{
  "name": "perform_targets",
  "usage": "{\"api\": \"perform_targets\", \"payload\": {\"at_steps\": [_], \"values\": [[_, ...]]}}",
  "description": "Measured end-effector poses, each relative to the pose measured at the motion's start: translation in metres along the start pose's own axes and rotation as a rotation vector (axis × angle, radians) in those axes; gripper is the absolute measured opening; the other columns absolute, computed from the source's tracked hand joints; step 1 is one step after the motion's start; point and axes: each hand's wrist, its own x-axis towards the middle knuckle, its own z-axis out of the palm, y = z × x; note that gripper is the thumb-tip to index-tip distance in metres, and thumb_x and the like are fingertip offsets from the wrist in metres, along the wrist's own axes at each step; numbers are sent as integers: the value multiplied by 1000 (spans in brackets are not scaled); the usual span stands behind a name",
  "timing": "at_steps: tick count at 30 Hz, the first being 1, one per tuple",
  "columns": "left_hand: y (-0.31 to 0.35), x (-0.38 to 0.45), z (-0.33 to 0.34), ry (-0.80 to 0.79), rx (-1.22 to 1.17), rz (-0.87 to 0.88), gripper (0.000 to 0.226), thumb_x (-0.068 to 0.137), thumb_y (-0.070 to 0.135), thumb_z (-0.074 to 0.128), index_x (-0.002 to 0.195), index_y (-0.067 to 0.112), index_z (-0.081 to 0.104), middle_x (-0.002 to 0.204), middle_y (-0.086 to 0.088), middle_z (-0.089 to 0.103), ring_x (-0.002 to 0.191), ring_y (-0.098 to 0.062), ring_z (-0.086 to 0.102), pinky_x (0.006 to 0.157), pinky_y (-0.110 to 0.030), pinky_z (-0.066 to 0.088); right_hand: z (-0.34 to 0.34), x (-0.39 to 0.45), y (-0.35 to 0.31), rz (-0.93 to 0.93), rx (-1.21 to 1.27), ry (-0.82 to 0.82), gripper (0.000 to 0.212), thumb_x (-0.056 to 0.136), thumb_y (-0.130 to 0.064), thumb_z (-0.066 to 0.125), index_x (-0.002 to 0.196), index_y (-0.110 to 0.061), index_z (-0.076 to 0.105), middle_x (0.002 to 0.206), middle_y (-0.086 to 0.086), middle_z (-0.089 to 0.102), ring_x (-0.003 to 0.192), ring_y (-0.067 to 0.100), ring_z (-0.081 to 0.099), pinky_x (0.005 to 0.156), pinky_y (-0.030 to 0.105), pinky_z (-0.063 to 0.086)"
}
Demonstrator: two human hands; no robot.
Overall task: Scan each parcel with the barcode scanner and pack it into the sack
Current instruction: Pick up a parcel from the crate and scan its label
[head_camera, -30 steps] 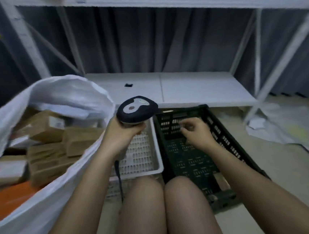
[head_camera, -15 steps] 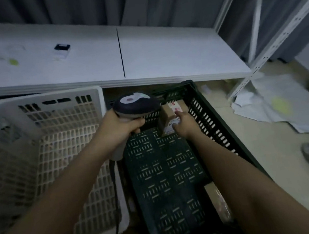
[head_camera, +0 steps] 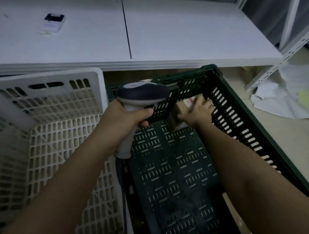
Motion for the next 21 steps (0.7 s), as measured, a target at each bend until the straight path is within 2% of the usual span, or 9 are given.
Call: {"api": "perform_targets", "payload": {"at_steps": [2, 5, 11, 13, 15, 16, 18, 19, 21], "values": [[3, -8, -2, 7, 17, 9, 25, 85, 8, 70, 109, 14, 66, 77, -3, 69, 56, -5, 63, 52, -15, 50, -6, -11, 5, 21, 59, -65, 112, 74, -48, 78, 152, -16, 5, 154, 27, 6, 142, 43, 7, 113, 47, 22], [11, -28, -9, 34, 13, 11, 27, 85, 8, 71, 110, 14, 65, 79, -4, 69, 57, -6, 63, 52, -16, 49, -24, -40, 17, 8, 195, -108, 103, 75, -51, 76, 151, -26, 11, 149, 23, 12, 139, 42, 11, 110, 47, 25], [42, -91, -26, 155, 69, 41, 20, 84, 10, 73, 102, 16, 67, 72, -2, 68, 58, -7, 63, 60, -26, 52, -81, -134, 42, -36, 573, 12, 83, 77, -45, 75, 144, -34, 27, 132, 9, 22, 125, 37, 37, 104, 37, 38], [53, -120, -30, 193, 78, 63, 17, 83, 9, 73, 98, 16, 68, 74, -7, 69, 63, -11, 64, 69, -35, 54, -103, -174, 44, -91, 714, 63, 78, 80, -41, 74, 144, -36, 29, 127, 5, 23, 118, 30, 41, 91, 26, 41], [61, -150, -33, 241, 56, 74, 23, 83, 9, 73, 104, 15, 67, 84, -9, 71, 72, -16, 66, 79, -41, 56, -122, -210, 36, -144, 829, 55, 75, 84, -38, 71, 146, -40, 27, 128, 3, 24, 110, 24, 45, 74, 15, 43], [64, -164, -33, 257, 43, 79, 29, 82, 9, 74, 109, 15, 66, 90, -8, 72, 79, -18, 67, 83, -43, 56, -130, -227, 30, -145, 899, 26, 76, 84, -41, 70, 146, -43, 26, 131, 2, 26, 108, 21, 46, 71, 16, 45], [70, -192, -33, 313, 5, 98, 46, 79, 11, 77, 123, 13, 61, 108, -5, 70, 96, -19, 66, 92, -41, 54, -142, -254, 17, -107, 1070, -83, 78, 73, -54, 69, 142, -48, 33, 140, 4, 34, 113, 24, 50, 80, 32, 55], [72, -203, -34, 342, -19, 114, 54, 79, 10, 78, 129, 12, 57, 117, -2, 66, 105, -18, 63, 95, -37, 51, -146, -265, 12, -85, 1142, -163, 72, 71, -57, 64, 138, -45, 40, 141, 9, 41, 115, 26, 53, 82, 38, 55], [78, -225, -36, 394, -46, 140, 60, 80, 9, 76, 135, 11, 52, 124, 1, 59, 113, -15, 56, 94, -29, 46, -157, -289, 0, -57, 1182, -371, 49, 85, -55, 53, 128, -31, 50, 130, 14, 56, 109, 23, 58, 78, 36, 52]]}}
